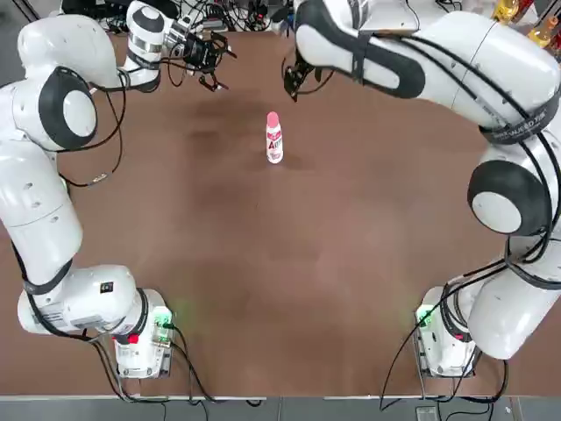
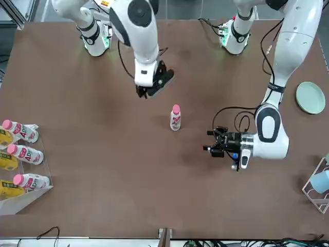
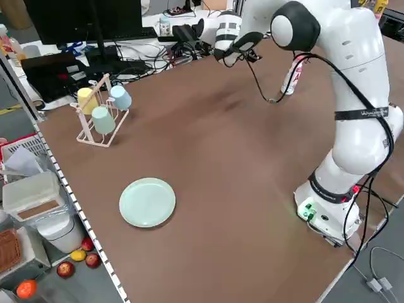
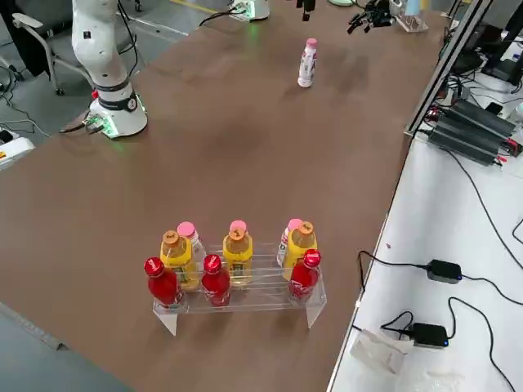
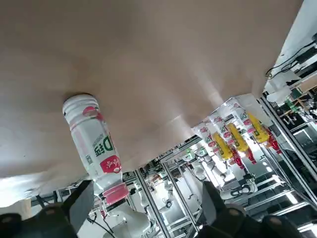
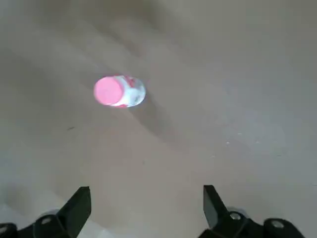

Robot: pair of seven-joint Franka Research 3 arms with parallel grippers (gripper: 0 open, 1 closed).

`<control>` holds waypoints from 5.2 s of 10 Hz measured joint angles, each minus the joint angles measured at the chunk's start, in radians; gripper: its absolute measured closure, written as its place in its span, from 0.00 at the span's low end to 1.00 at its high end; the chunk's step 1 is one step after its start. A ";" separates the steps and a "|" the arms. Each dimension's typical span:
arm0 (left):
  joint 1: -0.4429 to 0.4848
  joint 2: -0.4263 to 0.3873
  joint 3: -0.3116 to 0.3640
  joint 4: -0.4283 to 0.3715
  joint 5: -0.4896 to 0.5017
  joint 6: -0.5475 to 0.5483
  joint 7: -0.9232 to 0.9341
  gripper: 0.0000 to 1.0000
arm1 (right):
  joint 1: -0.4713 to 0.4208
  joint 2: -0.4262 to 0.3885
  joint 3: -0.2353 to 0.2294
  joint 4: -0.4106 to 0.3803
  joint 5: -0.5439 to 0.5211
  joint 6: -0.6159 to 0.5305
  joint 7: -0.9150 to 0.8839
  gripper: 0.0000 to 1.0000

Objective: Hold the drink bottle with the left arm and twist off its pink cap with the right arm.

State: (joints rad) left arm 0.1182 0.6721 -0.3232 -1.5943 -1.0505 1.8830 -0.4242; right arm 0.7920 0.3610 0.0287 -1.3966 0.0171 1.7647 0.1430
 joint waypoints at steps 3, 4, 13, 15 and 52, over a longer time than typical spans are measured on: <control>-0.001 0.031 -0.001 0.000 -0.068 0.012 0.079 0.04 | 0.029 0.023 -0.005 -0.027 0.000 0.103 0.073 0.00; -0.004 0.045 -0.001 -0.001 -0.096 0.021 0.106 0.04 | 0.028 0.038 -0.009 -0.030 0.000 0.140 0.113 0.00; -0.043 0.124 -0.041 -0.116 -0.348 0.159 0.181 0.04 | 0.098 0.204 -0.013 0.080 -0.145 0.200 0.589 0.01; -0.042 0.124 -0.050 -0.152 -0.348 0.186 0.215 0.04 | 0.101 0.231 -0.020 0.104 -0.153 0.201 0.601 0.03; -0.053 0.067 -0.208 -0.396 -0.459 0.429 0.244 0.03 | 0.095 0.332 -0.019 0.188 -0.116 0.238 0.618 0.35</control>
State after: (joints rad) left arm 0.0650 0.7392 -0.5307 -1.9907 -1.5100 2.3116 -0.1803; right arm 0.8874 0.6932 0.0098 -1.2081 -0.0988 2.0025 0.7609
